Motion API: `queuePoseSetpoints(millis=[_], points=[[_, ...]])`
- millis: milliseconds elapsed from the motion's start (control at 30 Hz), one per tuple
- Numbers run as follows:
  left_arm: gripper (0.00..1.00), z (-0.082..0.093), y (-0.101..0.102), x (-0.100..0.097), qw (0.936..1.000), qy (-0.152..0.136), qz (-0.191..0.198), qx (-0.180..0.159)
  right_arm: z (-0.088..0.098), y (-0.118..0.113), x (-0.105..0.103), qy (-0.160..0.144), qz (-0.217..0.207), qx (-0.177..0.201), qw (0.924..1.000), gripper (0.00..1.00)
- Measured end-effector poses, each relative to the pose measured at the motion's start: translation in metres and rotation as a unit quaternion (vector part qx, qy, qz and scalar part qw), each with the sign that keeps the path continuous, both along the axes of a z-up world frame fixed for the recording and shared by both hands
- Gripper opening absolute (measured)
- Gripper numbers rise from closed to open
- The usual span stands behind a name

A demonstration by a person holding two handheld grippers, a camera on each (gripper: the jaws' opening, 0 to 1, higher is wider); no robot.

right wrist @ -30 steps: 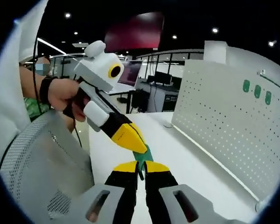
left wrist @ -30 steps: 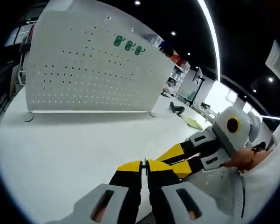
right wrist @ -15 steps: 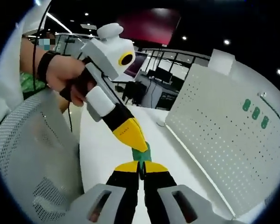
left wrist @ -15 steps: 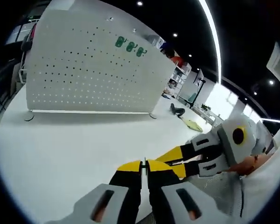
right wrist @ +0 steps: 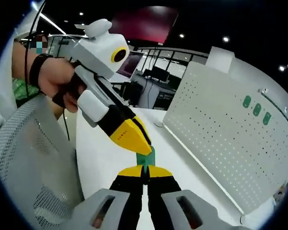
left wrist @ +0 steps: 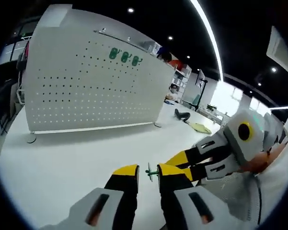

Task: Insert the hook assembly into the mounting plate slot until the hook locks in place.

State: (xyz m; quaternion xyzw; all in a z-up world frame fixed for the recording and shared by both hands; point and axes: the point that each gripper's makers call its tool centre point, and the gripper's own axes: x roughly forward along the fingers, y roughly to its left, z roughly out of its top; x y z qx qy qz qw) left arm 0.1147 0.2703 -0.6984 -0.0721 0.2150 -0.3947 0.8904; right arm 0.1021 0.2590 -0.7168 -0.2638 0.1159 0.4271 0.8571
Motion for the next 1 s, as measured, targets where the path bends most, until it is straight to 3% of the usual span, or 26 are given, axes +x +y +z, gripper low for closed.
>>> queuePoseSetpoints(millis=[200, 300, 333, 400, 733, 1000], points=[[0.2, 0.01, 0.001, 0.0, 0.9998, -0.017, -0.001, -0.004, 0.01, -0.009, 0.012, 0.019, -0.042, 0.049, 0.9977, 0.0], [0.2, 0.017, 0.001, -0.001, 0.9992, -0.039, -0.005, -0.003, 0.013, -0.014, 0.018, 0.032, -0.061, 0.074, 0.9948, 0.0], [0.21, 0.022, 0.001, -0.002, 0.9981, -0.06, -0.01, 0.001, 0.014, -0.016, 0.02, 0.035, -0.065, 0.08, 0.9941, 0.0], [0.25, 0.023, 0.001, -0.005, 0.9978, -0.065, -0.009, 0.005, 0.015, -0.021, 0.024, 0.039, -0.082, 0.089, 0.9919, 0.0], [0.34, 0.03, 0.001, -0.014, 0.995, -0.099, -0.006, 0.006, 0.028, -0.034, 0.039, 0.036, -0.119, 0.107, 0.9864, 0.0], [0.38, 0.04, 0.005, -0.023, 0.9921, -0.125, 0.0, -0.005, 0.043, -0.038, 0.061, 0.033, -0.165, 0.138, 0.9761, 0.0]])
